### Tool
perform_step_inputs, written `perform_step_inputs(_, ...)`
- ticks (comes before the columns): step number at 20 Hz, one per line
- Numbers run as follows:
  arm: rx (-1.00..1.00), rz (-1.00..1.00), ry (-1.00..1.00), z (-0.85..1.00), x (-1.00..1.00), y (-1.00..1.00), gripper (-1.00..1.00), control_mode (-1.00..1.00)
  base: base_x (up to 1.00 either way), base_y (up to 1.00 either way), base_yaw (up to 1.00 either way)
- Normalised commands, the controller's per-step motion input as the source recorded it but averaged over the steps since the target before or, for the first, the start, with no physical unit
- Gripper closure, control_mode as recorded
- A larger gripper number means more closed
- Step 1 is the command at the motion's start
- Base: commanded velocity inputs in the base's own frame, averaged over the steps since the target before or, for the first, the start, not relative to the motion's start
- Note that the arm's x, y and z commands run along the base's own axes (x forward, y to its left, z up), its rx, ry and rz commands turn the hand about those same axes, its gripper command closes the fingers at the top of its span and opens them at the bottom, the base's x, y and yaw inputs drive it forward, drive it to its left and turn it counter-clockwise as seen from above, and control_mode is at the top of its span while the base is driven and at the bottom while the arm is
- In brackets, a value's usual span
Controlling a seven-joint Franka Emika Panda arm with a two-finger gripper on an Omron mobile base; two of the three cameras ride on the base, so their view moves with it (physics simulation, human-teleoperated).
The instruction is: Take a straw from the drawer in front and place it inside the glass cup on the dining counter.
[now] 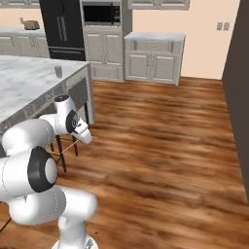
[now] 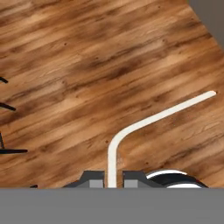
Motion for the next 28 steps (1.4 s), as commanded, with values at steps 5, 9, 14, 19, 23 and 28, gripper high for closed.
perform_step_inputs(5, 0.00, 0.00, 0.00, 0.00, 0.00, 0.00, 1.00, 1.00, 1.00, -0.36, 0.31)
perform_step_inputs(9, 0.00, 0.00, 0.00, 0.00, 0.00, 0.00, 1.00, 1.00, 1.00, -0.26, 0.11)
perform_step_inputs(14, 0.00, 0.00, 0.00, 0.00, 0.00, 0.00, 1.00, 1.00, 1.00, -0.28, 0.06)
perform_step_inputs(19, 0.00, 0.00, 0.00, 0.00, 0.00, 0.00, 1.00, 1.00, 1.00, -0.22, 0.05)
perform_step_inputs(23, 0.00, 0.00, 0.00, 0.00, 0.00, 0.00, 1.00, 1.00, 1.00, -0.28, 0.19)
perform_step_inputs(28, 0.00, 0.00, 0.00, 0.00, 0.00, 0.00, 1.00, 1.00, 1.00, -0.32, 0.34)
